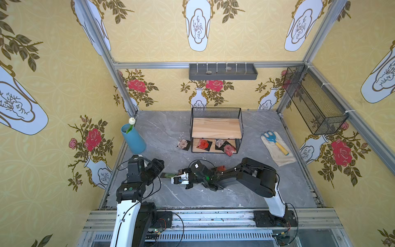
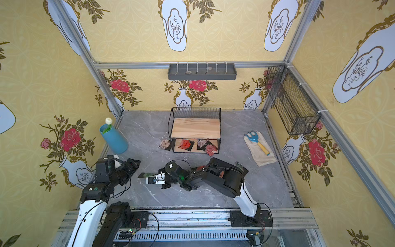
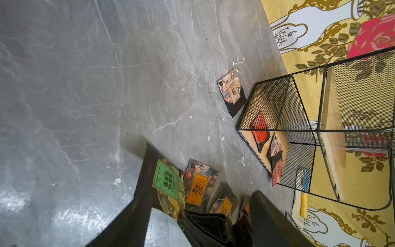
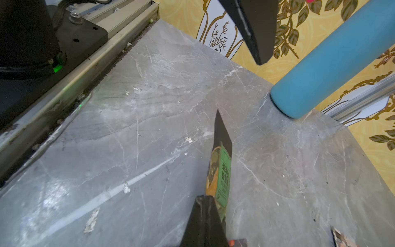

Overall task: Remove the tea bags from the shelf
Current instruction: Place the tea bag at the center of the board.

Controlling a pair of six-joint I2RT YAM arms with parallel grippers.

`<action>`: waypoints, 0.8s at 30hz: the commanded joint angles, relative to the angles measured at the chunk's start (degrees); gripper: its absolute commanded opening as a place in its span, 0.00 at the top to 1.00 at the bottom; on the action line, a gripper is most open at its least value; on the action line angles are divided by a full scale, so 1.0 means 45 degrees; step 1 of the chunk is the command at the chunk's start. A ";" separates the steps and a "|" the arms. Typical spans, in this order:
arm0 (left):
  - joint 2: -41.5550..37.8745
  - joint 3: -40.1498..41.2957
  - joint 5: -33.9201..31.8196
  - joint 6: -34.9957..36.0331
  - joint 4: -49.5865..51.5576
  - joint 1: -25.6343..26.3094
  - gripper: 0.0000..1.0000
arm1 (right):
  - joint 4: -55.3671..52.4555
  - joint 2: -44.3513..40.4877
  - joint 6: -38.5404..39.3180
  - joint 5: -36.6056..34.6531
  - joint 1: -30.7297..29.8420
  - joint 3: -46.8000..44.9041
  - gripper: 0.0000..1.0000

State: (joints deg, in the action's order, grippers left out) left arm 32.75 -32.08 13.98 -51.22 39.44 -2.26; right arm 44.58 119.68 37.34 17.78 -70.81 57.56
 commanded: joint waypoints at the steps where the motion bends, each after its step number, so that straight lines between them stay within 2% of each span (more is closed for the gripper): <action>1: 0.0026 0.0038 0.0147 0.0216 -0.0011 -0.0044 0.19 | -0.0082 0.0072 -0.0362 0.0477 -0.0027 0.0015 0.89; 3: 0.0027 0.0076 0.0175 0.0213 -0.0010 -0.0038 0.19 | -0.0082 0.0031 -0.0451 0.0634 -0.0027 -0.0022 0.84; 7: 0.0026 0.0116 0.0260 0.0177 -0.0046 -0.0044 0.19 | 0.0079 -0.0002 -0.0541 0.0582 -0.0066 -0.0110 0.68; 12: 0.0046 0.0152 0.0416 0.0074 -0.0164 -0.0044 0.19 | 0.0186 -0.0438 -0.0599 0.0502 -0.0066 -0.0302 0.60; 17: 0.0134 0.0184 0.0775 0.0296 -0.0367 -0.0039 0.19 | -0.0068 -0.1502 -0.0642 -0.0150 0.0002 -0.0749 0.57; 21: 0.0573 0.0296 0.2082 0.0659 -0.0857 0.0003 0.19 | -0.0624 -0.2900 -0.1102 -0.0635 0.0373 -0.1453 0.55; 24: 0.0764 0.0330 0.2418 0.0738 -0.1200 0.0390 0.19 | -0.1299 -0.3976 -0.1358 -0.1182 0.0696 -0.1995 0.53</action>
State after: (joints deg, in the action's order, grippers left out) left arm 35.83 -31.09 21.28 -49.50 37.19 -1.61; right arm 41.56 104.81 33.30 15.40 -68.53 49.93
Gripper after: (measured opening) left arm 0.807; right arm 0.463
